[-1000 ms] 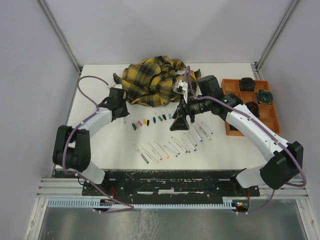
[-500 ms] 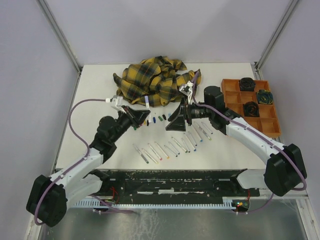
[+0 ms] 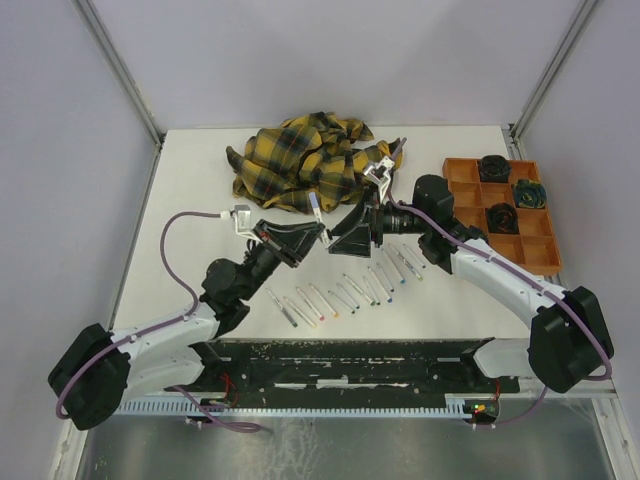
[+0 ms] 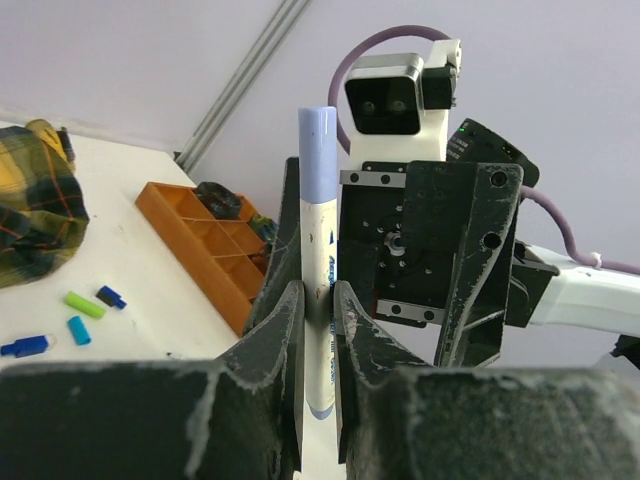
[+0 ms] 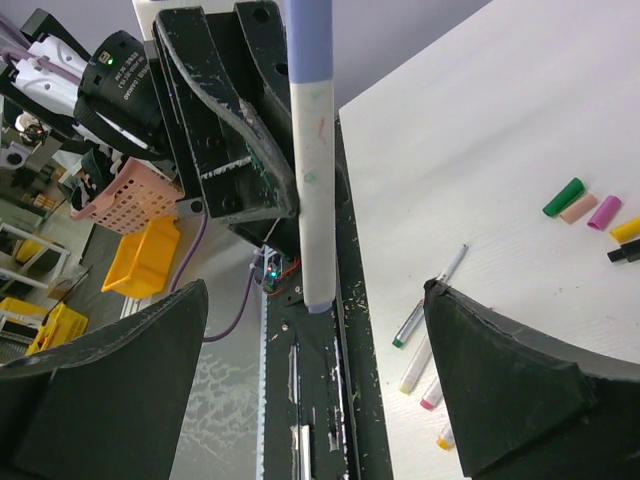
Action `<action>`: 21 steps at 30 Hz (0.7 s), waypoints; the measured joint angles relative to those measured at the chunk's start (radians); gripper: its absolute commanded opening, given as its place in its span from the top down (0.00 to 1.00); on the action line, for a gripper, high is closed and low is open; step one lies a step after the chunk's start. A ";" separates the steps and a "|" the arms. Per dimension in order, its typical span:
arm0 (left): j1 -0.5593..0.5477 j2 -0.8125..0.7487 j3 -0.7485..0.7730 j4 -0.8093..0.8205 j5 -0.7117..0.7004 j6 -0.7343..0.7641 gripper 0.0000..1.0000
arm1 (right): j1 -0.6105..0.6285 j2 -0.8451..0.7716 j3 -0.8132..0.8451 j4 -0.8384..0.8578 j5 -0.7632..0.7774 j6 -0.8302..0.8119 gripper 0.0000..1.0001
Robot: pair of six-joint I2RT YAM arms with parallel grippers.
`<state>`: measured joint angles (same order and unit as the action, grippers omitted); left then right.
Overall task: Open the pen caps
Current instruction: Pick up the pen from the center of the board.
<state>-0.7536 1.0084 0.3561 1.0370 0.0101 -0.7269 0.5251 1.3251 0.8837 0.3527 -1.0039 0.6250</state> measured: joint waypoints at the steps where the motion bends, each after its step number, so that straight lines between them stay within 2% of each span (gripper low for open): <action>1: -0.011 0.012 0.000 0.018 -0.008 -0.007 0.97 | 0.000 0.000 -0.002 0.006 0.001 0.004 0.05; 5: -0.046 0.054 0.000 0.067 -0.028 -0.014 0.97 | 0.000 0.000 -0.007 0.032 0.002 0.018 0.13; 9: -0.071 0.083 0.000 0.101 -0.045 -0.017 0.97 | 0.000 0.000 -0.009 0.043 0.003 0.030 0.25; 18: -0.097 0.099 0.005 0.131 -0.065 -0.017 0.97 | 0.015 0.000 -0.009 0.042 0.003 0.041 0.58; 21: -0.102 0.105 0.006 0.138 -0.066 -0.017 0.97 | 0.022 0.000 -0.009 0.042 0.002 0.039 0.76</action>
<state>-0.8558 1.1137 0.3622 1.1755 -0.0563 -0.7441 0.5472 1.3251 0.8745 0.3943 -1.0019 0.6640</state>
